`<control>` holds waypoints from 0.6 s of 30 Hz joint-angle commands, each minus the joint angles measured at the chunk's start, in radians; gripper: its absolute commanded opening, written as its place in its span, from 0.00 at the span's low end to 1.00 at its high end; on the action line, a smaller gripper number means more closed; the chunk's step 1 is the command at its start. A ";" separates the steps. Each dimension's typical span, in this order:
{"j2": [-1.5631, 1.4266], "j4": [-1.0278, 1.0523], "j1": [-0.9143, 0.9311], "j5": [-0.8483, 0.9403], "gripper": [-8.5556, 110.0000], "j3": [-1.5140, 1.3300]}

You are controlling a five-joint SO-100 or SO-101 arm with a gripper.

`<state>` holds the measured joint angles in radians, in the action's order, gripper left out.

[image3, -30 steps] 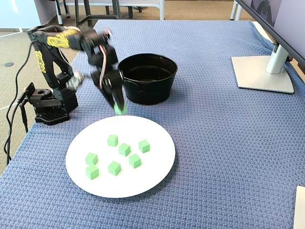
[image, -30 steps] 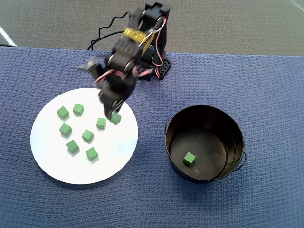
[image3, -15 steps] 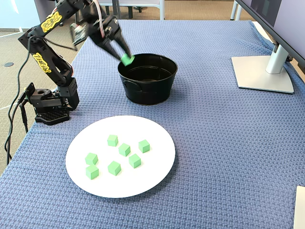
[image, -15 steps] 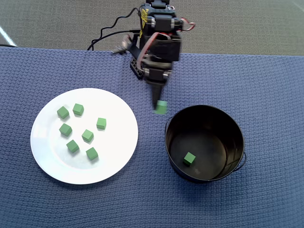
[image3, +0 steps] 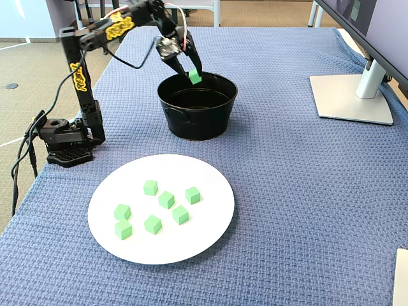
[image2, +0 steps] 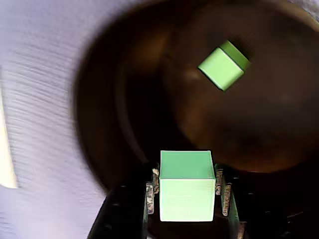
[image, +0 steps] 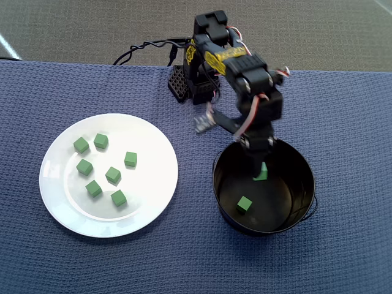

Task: Pick up the green cubes from the white plate and place them in the black recipient

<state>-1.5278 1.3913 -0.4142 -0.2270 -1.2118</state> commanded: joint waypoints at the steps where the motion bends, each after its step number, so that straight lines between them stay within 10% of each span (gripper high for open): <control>1: 0.038 -0.037 -0.064 0.015 0.07 0.041; 6: 0.032 -0.034 -0.094 0.018 0.08 0.025; 9: 0.015 -0.018 -0.083 0.046 0.35 0.026; 18: -0.095 0.052 0.049 0.100 0.35 0.083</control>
<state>-1.5232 1.4036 -0.4341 -0.1534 -1.2103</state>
